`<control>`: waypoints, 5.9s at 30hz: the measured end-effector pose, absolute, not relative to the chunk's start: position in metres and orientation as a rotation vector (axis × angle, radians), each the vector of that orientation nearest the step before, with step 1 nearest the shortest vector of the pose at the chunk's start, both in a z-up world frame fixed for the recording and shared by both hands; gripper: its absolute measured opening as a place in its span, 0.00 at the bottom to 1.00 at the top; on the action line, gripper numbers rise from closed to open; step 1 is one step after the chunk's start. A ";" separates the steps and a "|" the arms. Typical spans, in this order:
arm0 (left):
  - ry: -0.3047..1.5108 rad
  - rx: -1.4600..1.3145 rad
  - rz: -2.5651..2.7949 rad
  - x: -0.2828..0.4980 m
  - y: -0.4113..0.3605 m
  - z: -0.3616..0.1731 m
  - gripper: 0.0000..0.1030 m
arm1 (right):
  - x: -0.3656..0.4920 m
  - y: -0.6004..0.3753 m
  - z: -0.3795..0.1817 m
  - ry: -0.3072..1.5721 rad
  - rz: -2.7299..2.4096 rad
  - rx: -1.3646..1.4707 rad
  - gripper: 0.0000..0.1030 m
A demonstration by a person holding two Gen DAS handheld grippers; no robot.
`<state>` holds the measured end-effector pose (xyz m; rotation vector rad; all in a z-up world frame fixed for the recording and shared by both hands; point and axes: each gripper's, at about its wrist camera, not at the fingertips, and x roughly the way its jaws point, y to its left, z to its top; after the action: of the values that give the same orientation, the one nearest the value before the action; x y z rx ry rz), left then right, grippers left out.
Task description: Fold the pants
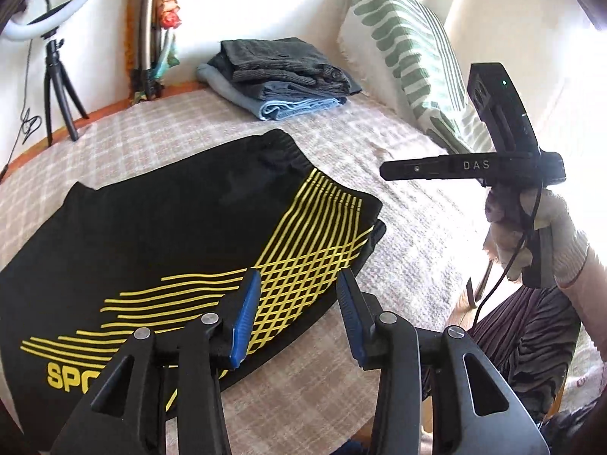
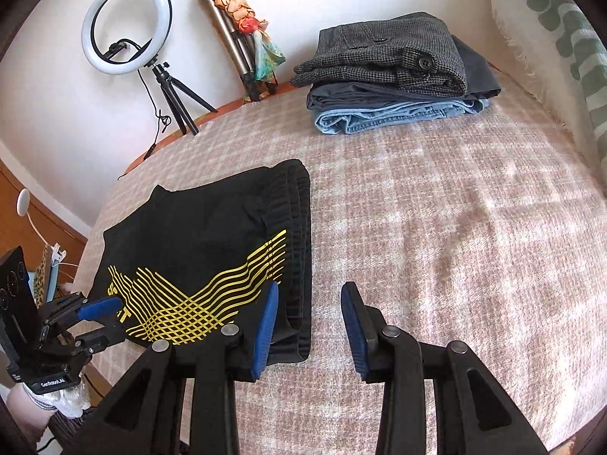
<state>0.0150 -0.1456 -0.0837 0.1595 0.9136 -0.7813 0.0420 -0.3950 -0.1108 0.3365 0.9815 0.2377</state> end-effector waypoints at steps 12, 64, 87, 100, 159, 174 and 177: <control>0.904 0.385 -0.854 0.013 -0.207 -0.109 0.39 | 0.047 -0.390 -0.146 1.082 0.413 0.541 0.04; 0.877 0.111 -0.870 0.034 -0.215 -0.106 0.11 | 0.160 -0.411 -0.192 1.157 0.524 0.934 0.42; 0.736 -0.142 -0.728 0.025 -0.069 -0.046 0.11 | 0.183 -0.261 -0.061 1.024 0.599 0.599 0.15; 0.737 -0.252 -0.521 0.018 0.061 -0.070 0.11 | 0.206 -0.073 -0.075 1.140 0.681 0.365 0.14; 0.827 -0.285 -0.198 0.079 0.152 -0.099 0.09 | 0.209 -0.125 -0.101 1.040 0.502 0.276 0.53; 0.916 -0.239 -0.168 0.075 0.165 -0.143 0.09 | 0.255 -0.120 -0.150 1.126 0.477 0.296 0.10; 0.899 -0.247 -0.138 0.071 0.173 -0.134 0.09 | 0.253 -0.117 -0.149 1.128 0.492 0.290 0.16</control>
<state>0.0713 0.1733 -0.1340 -0.2466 0.8992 -0.1384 0.2530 -0.1175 -0.1488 0.2900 1.1284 0.4916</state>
